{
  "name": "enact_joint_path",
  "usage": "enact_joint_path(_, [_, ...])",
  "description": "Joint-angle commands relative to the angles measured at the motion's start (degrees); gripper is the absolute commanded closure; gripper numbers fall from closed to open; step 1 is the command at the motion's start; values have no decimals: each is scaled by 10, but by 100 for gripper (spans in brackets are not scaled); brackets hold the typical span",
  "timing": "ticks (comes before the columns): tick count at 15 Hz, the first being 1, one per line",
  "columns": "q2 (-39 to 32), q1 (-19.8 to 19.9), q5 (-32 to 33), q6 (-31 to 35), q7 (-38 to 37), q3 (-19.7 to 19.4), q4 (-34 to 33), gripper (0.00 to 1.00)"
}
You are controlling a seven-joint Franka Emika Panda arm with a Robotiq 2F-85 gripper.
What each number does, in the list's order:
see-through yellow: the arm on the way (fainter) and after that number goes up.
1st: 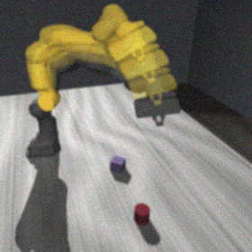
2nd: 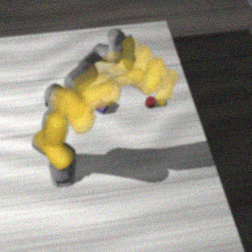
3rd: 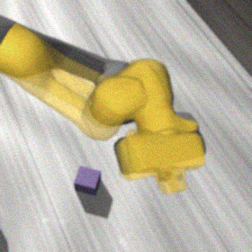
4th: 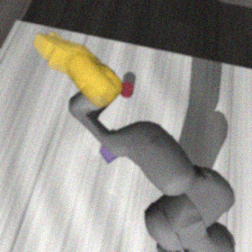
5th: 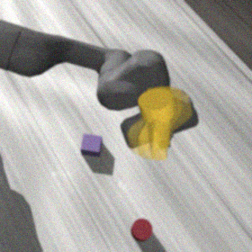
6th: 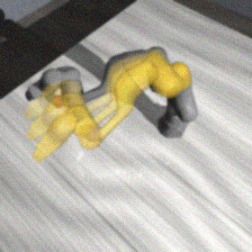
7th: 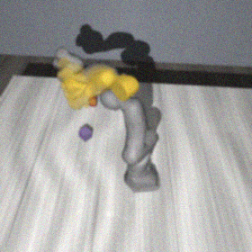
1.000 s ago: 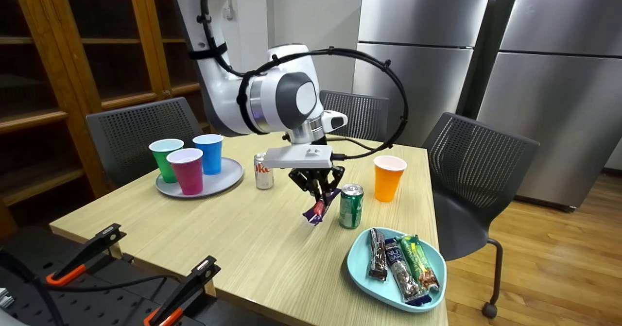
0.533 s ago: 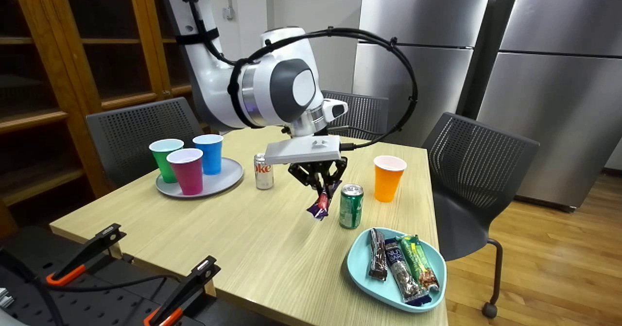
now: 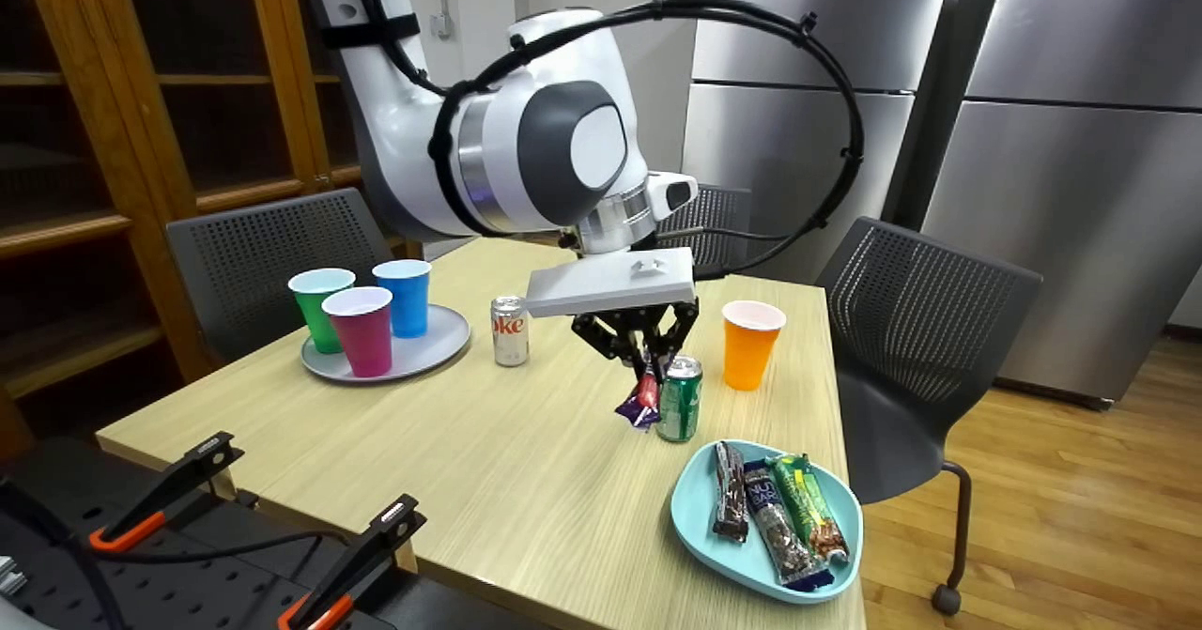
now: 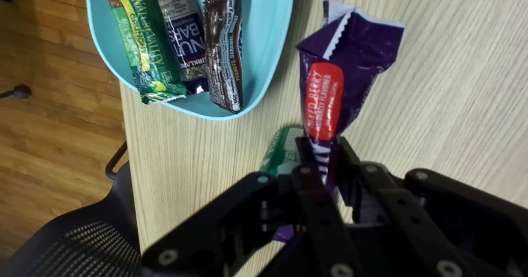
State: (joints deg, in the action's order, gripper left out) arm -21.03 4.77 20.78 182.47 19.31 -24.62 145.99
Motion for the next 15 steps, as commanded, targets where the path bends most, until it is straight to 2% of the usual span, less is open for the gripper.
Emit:
enact_joint_path(1, [34, 38, 6, 1, 23, 9, 16, 96])
enact_joint_path(8, [9, 91, -13, -23, 12, 22, -37, 96])
enact_joint_path(15, [-54, 89, -33, -22, -9, 21, -89, 96])
